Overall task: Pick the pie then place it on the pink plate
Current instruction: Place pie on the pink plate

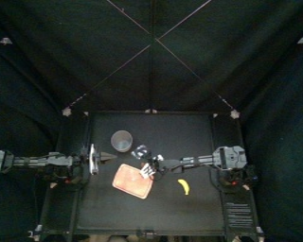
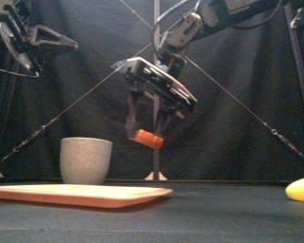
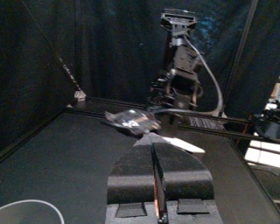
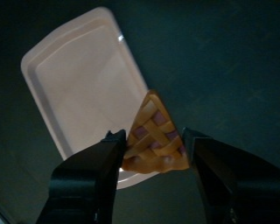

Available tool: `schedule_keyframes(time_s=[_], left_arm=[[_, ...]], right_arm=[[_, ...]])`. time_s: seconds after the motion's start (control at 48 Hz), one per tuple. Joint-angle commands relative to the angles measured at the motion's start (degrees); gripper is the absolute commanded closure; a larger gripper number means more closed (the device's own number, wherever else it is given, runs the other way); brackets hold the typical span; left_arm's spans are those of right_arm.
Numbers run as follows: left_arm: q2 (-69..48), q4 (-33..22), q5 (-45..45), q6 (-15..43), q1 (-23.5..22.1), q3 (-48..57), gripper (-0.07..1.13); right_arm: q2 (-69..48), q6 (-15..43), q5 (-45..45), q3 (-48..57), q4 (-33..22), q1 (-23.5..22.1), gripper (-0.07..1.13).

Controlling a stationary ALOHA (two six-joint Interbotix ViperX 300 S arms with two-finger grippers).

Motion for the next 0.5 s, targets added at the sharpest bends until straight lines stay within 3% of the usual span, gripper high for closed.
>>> schedule_keyframes(time_s=[0.021,0.333,0.5], left_arm=[[0.3,0.7,-0.5,0.2,0.2,-0.6,1.03],[0.3,1.7,-0.5,0.1,0.1,-0.4,1.03],[0.3,1.7,-0.5,0.2,0.2,-0.3,1.03]], right_arm=[[2.4,0.0,-0.3,-5.4,-1.2,2.2,0.49],[10.7,-0.2,2.7,-13.5,-3.0,4.3,0.46],[11.2,-0.7,2.4,-15.4,-3.1,5.4,0.26]])
